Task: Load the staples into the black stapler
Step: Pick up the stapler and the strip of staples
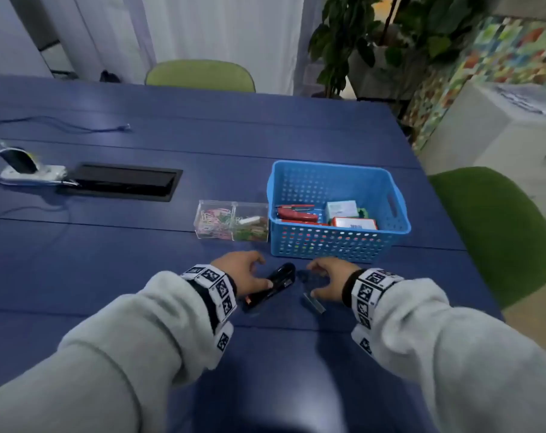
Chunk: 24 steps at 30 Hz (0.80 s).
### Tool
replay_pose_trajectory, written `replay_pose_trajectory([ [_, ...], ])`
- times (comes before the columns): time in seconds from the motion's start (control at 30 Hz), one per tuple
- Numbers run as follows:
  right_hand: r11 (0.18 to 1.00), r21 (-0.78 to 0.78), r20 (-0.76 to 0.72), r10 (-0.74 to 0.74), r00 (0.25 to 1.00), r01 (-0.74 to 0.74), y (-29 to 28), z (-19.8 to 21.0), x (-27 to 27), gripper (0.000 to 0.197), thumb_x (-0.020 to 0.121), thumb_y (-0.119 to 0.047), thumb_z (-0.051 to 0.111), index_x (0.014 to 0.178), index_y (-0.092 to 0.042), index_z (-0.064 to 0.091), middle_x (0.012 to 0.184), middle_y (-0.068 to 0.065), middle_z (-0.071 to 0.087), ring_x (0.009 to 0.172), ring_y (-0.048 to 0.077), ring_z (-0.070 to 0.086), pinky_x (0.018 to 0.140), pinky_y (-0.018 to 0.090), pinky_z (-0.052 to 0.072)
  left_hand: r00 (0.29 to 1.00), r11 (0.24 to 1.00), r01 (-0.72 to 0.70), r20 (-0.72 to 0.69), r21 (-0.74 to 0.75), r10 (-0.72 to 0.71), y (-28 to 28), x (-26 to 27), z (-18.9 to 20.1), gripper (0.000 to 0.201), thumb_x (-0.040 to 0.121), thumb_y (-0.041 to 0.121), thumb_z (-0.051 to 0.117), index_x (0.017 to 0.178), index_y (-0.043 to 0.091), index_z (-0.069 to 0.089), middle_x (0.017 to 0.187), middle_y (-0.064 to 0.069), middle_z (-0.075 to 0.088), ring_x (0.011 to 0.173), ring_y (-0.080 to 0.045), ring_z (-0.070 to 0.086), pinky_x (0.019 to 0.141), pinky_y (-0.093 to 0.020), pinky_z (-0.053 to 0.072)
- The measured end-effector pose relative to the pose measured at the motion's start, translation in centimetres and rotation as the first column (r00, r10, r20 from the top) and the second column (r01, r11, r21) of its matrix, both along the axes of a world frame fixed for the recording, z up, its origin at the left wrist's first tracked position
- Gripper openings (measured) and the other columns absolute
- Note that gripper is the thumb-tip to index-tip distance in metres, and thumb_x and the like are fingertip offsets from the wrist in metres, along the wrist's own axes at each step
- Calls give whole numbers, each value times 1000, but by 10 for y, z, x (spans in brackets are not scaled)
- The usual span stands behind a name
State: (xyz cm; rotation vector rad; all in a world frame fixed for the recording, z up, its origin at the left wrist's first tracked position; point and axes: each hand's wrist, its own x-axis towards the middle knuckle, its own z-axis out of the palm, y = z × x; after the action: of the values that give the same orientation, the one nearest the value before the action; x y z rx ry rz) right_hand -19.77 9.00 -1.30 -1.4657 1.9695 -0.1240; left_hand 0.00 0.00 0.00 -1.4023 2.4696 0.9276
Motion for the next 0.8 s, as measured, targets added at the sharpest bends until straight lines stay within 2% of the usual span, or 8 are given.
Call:
replay_pose_trajectory([
  [0.07,999,28,-25,36,999,-35,-14,-8,4,62,70,-24,77,126,-16,51,129,6,57,120,25,53,103,36,45,998,999,39,47,34,-40,0,-10,-8,62,72,50,69,126,28,49,122,1,62,112,-20,58,92,-31,46],
  [0.1,997,54,-49,62,997,-60,-20,-10,7,66,69,-27,78,127,-17,49,131,5,55,121,25,52,102,33,45,996,997,57,58,54,-60,1,-14,-11,64,70,50,70,126,28,48,123,1,61,112,-21,58,93,-32,47],
  [0.2,988,94,-100,134,986,-125,-34,-19,15,68,63,-34,80,124,-24,51,128,3,56,117,23,54,91,25,41,994,992,92,54,88,-97,3,-23,-20,55,67,45,74,114,25,55,114,-1,66,105,-23,62,86,-32,49],
  [0.27,982,110,-105,165,981,-154,-42,-24,17,68,65,-31,80,125,-23,50,128,5,55,117,24,53,95,27,41,991,990,109,69,85,-115,2,-25,-24,48,69,40,74,109,23,56,110,-3,67,102,-25,62,80,-30,47],
  [0.37,976,122,-112,196,974,-182,-50,-25,20,60,68,-26,79,122,-23,52,127,7,53,117,26,53,98,31,42,991,991,108,67,81,-114,1,-28,-28,40,73,32,72,108,22,56,110,-6,68,102,-27,62,75,-29,44],
  [0.53,974,111,-139,211,968,-196,-53,-31,22,44,72,-26,75,113,-20,59,121,8,57,113,27,55,90,28,42,990,988,130,48,89,-135,0,-28,-27,36,74,28,70,107,20,58,107,-7,68,100,-27,62,73,-29,44],
  [0.67,976,109,-152,204,967,-189,-48,-31,21,42,73,-27,74,111,-16,59,117,9,59,110,28,56,86,28,42,988,988,147,-46,38,-145,2,-26,-20,24,72,20,66,95,20,59,100,-7,68,95,-28,62,70,-27,42],
  [0.8,980,133,-181,174,968,-151,-41,-31,16,37,73,-29,74,105,-14,60,114,8,61,105,26,58,81,28,43,979,994,107,-177,36,-99,3,-22,-9,27,71,15,67,94,21,55,90,-2,60,86,-24,59,70,-26,41],
])
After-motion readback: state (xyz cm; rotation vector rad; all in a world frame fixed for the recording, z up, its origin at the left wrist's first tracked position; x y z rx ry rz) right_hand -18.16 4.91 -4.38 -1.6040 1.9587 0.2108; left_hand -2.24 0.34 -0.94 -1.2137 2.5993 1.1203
